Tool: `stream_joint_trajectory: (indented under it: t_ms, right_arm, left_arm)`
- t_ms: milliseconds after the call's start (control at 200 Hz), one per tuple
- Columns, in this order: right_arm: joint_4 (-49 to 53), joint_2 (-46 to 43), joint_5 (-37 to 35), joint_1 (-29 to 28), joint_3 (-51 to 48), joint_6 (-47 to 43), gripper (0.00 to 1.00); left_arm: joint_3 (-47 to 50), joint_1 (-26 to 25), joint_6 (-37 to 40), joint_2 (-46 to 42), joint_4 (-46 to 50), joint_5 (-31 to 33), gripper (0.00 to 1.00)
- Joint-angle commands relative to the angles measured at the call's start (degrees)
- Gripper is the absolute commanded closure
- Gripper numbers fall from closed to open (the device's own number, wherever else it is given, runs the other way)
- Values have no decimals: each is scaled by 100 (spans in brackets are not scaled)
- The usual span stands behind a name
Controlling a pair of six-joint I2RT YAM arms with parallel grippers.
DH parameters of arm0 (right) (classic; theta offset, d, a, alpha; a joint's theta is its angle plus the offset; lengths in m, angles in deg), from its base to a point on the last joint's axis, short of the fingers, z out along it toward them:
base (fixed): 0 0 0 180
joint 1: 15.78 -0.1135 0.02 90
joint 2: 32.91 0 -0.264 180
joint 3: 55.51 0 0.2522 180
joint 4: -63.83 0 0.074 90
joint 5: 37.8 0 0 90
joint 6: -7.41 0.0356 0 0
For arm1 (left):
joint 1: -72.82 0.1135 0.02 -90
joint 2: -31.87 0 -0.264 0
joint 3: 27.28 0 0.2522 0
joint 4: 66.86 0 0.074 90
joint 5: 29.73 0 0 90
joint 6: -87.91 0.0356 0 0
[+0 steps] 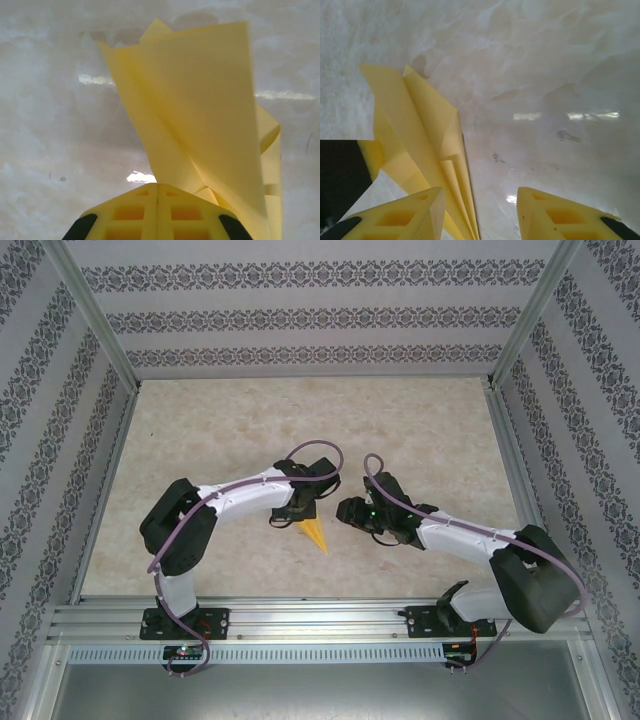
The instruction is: Fold a paper plane with a square sheet of paper (pick it up from the middle)
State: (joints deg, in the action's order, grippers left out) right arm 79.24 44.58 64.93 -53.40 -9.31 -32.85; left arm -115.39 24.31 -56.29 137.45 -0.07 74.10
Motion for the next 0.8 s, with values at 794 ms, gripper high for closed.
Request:
stream_joint_trajectory:
  t_ms: [794]
  right_arm:
    - [-455, 1710, 936, -522, 1295, -805, 57]
  left_arm:
    - [1972, 683, 927, -1588, -2373, -1024, 100]
